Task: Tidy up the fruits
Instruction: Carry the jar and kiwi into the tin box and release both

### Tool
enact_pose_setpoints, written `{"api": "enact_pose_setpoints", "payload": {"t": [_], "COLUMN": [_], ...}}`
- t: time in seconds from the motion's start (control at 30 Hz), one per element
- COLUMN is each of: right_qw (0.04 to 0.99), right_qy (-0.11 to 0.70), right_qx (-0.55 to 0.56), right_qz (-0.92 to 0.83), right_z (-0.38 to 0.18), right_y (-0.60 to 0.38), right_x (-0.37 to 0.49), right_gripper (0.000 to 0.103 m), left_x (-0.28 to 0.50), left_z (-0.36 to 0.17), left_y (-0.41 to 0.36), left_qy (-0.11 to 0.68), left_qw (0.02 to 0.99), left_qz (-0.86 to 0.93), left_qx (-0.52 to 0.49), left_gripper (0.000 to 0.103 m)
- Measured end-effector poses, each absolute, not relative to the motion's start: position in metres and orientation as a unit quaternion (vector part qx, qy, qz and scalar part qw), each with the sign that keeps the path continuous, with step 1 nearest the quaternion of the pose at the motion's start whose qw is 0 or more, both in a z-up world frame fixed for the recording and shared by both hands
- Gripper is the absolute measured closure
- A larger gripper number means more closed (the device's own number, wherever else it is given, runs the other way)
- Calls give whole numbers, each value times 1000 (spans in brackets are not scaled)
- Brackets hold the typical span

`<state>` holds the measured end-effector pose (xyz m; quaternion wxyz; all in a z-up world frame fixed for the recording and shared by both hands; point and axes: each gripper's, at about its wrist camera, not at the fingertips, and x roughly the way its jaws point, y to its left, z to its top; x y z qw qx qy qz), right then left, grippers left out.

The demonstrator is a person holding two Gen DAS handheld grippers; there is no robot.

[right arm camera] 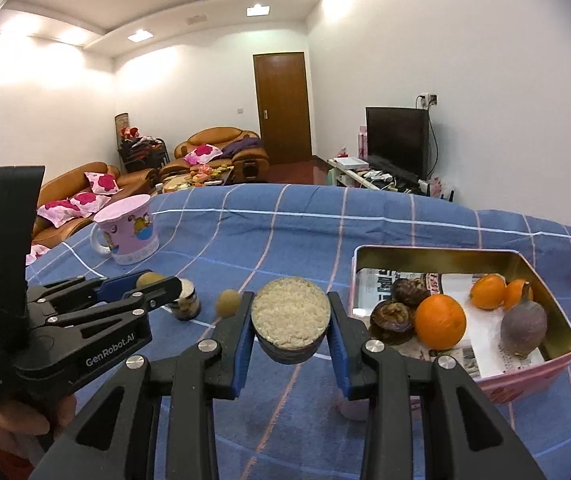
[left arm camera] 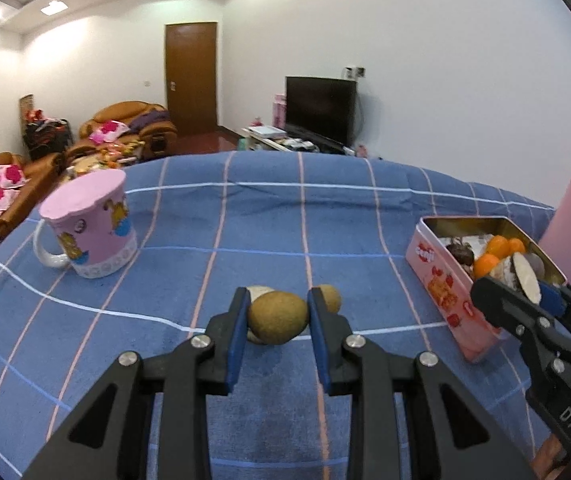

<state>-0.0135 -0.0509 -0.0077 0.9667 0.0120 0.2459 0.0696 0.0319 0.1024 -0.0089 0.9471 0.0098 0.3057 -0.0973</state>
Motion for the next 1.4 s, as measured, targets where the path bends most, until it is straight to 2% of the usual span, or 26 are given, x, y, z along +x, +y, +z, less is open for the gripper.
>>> {"api": "enact_pose_setpoints", "payload": {"t": [0.33, 1.4], "right_qw": [970, 974], "right_qy": [229, 226], "right_qx": [-27, -18], "right_qz": [75, 0], "right_z": [-7, -3], "right_y": [-50, -156], "right_x": [-24, -41], "right_gripper": [67, 67], "left_x": [15, -6], "left_z": [-6, -4], "left_y": [81, -26], "left_qy": [291, 278], "left_qw": [954, 954], "left_qz": [-65, -102], "left_qx": [19, 48], "left_gripper": [73, 73]}}
